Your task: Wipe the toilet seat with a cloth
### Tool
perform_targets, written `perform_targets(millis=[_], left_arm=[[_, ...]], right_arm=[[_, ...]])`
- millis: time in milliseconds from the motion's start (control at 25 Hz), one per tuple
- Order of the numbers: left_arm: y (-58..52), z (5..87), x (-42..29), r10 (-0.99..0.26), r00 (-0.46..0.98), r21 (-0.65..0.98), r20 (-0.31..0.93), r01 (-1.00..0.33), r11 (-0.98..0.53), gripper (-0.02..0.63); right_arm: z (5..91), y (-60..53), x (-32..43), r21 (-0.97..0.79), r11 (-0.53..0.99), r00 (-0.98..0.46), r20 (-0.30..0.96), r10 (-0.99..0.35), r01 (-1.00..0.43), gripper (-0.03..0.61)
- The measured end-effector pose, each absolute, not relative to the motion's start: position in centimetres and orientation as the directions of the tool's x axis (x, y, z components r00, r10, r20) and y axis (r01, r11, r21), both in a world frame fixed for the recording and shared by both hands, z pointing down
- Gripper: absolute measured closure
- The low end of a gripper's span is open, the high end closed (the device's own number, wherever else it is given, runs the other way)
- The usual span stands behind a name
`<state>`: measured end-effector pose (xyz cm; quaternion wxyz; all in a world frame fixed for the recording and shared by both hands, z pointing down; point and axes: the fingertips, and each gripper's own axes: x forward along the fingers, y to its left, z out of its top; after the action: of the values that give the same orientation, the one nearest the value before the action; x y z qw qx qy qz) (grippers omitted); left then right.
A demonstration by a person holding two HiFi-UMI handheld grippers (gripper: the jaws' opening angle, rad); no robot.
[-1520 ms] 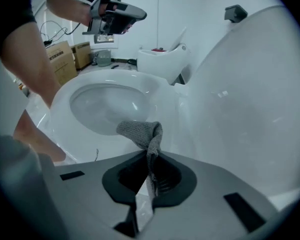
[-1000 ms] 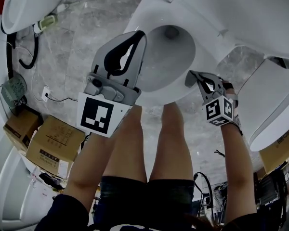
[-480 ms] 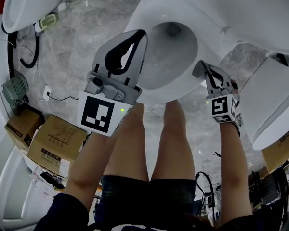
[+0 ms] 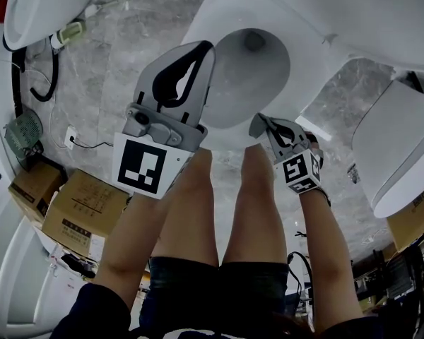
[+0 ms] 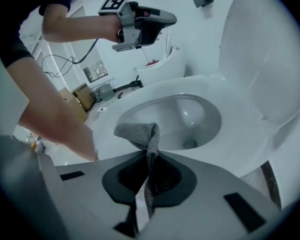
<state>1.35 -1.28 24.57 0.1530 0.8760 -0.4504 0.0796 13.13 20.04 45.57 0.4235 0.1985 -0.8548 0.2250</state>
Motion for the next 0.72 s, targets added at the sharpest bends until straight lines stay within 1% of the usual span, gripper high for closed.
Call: perform_targets(millis=[160,240,320,400,520,640,720], left_arm=[[-0.7,24.6,1.3,-0.766,0.581,0.202,0.274,-0.814,-0.545,0.594],[-0.4,24.5,1.3,-0.767,0.581,0.206,0.273,-0.814,-0.543,0.594],[-0.2,24.5,1.2,-0.768,0.581,0.208,0.27,-0.814,-0.543,0.594],[0.0,24.4,1.1,-0.768,0.581,0.209,0.268,-0.814,-0.543,0.594],[0.2,24.3,0.6,-0.77,0.579,0.208,0.269,-0.815,-0.54,0.594],[0.4,24.3,0.1,-0.773,0.575,0.206,0.269,-0.818,-0.537,0.594],[0.4,24.4,-0.2,-0.774,0.573,0.206,0.268,-0.819,-0.535,0.594]], right_arm=[[45.4,13.7,18.2,-0.032,0.746,-0.434,0.83,-0.351,-0.665,0.543],[45.3,12.4,19.3,0.009,0.705,-0.387,0.831,-0.4,-0.709,0.543],[45.3,12.9,18.8,0.016,0.689,-0.375,0.83,-0.414,-0.725,0.543],[45.4,15.0,17.0,-0.019,0.696,-0.395,0.834,-0.385,-0.718,0.543],[45.8,20.1,12.0,-0.126,0.724,-0.463,0.838,-0.288,-0.678,0.543],[45.4,24.7,6.6,-0.235,0.767,-0.546,0.82,-0.174,-0.597,0.543],[45.0,26.3,4.6,-0.249,0.81,-0.565,0.816,-0.12,-0.532,0.543]])
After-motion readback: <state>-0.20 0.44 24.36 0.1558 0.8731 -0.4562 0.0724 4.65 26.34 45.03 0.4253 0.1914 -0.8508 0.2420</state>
